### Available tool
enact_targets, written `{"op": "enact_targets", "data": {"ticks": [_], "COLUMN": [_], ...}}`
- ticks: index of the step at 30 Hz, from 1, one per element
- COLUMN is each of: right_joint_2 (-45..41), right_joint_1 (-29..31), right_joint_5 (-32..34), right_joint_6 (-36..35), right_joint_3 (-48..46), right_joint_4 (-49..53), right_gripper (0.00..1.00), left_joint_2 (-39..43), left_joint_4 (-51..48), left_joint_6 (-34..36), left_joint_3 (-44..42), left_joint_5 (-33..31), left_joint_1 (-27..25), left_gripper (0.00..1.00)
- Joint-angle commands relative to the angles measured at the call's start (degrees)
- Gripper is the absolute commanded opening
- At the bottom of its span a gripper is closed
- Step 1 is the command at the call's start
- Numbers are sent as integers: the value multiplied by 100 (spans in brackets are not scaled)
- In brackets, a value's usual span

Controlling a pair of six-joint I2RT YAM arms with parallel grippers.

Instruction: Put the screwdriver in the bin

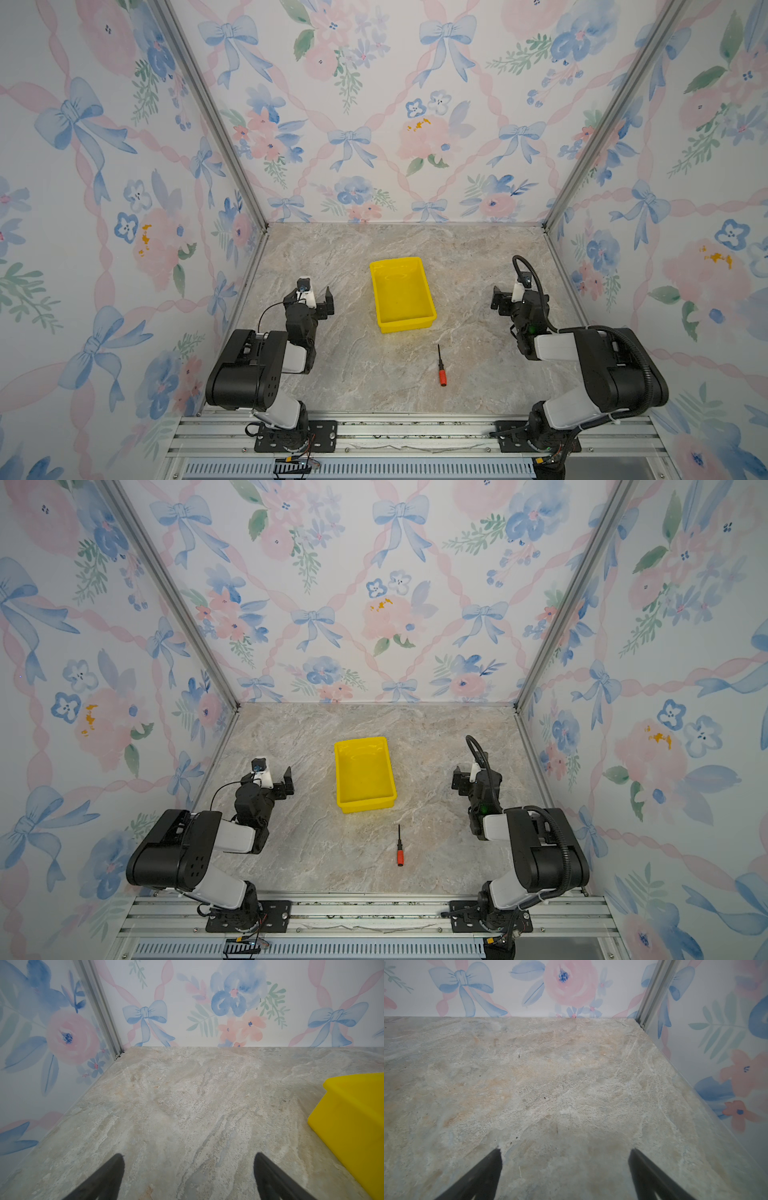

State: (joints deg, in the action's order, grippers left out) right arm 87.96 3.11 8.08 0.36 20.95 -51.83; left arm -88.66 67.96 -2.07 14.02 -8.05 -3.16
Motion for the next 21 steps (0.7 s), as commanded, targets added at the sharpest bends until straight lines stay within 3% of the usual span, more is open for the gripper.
{"op": "enact_targets", "data": {"ticks": [1, 5, 14, 21], "right_joint_2": [-279, -770, -2549, -2710], "right_joint_1": [22, 24, 46, 49], "right_joint_5": [-75, 107, 125, 196], "right_joint_6": [-47, 2, 201, 214], "right_joint_3": [-324, -545, -611, -628], "right_joint_4": [-614, -555, 1879, 2120], "right_gripper": [97, 97, 97, 97], "left_joint_2": [256, 752, 1954, 1972], "left_joint_4": [10, -392, -2164, -2431], "left_joint_6": [90, 21, -338, -378], "left_joint_3": [-122, -150, -259, -174], "left_joint_5": [22, -161, -633, -769], "left_joint_1": [35, 35, -31, -318], "left_gripper": [98, 98, 98, 98]}}
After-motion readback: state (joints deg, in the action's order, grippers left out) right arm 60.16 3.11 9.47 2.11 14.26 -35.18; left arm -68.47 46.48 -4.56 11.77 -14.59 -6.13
